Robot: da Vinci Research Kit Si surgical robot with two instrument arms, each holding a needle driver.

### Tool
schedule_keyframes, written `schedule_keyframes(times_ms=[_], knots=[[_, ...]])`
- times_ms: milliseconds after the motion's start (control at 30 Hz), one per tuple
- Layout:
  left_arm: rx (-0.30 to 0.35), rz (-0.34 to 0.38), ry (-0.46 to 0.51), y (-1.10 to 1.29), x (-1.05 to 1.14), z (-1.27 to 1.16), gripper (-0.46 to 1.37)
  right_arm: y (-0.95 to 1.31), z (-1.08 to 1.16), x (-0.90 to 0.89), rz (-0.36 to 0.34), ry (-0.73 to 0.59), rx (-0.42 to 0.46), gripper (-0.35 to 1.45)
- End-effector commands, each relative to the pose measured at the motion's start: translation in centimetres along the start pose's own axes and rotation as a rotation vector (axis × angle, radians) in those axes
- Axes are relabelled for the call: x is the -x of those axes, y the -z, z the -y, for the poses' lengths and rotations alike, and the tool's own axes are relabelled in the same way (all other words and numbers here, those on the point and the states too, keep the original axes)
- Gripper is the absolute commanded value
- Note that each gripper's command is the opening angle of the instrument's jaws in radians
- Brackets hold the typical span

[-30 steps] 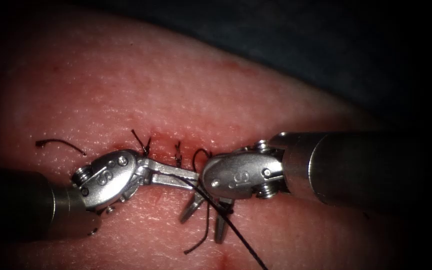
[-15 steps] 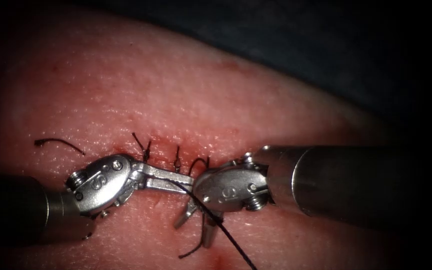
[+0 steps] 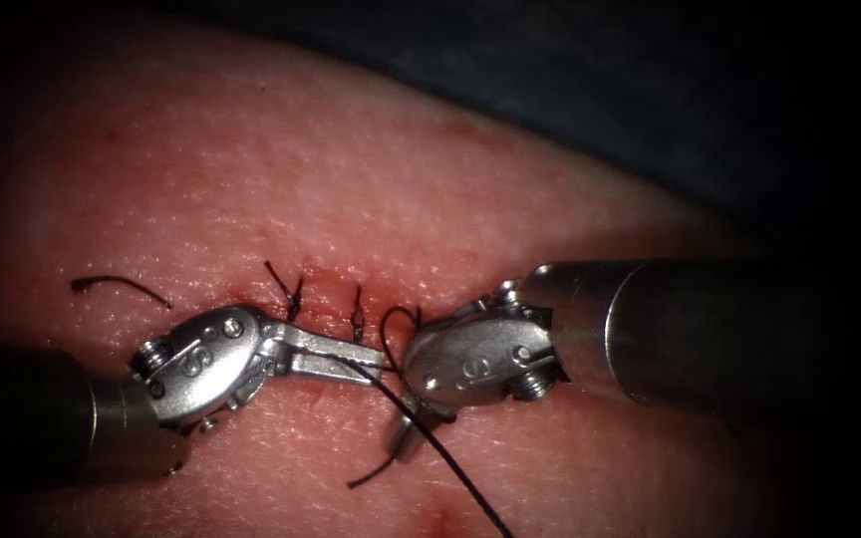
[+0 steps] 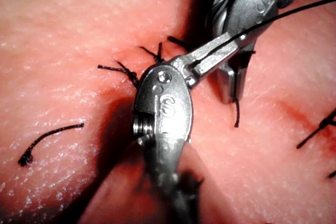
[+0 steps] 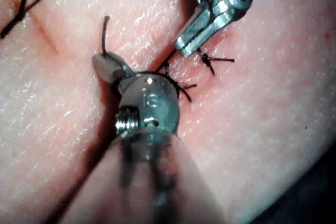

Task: Wound Closure
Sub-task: Secure the knot by moving the left hand down and the right hand up

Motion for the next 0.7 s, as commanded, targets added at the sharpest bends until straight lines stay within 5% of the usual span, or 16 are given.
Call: schedule_keyframes(times_ms=[33,700], knots=[[0.008,0.000,-0.001,0.00,0.01,-0.02,-0.35,-0.01,0.00,0.04,-0.029,-0.002,0.019,-0.35],[0.021,0.001,0.006,0.07,0.03,-0.13,-0.35,0.58,-0.02,0.33,-0.301,-0.115,0.160,-0.35]])
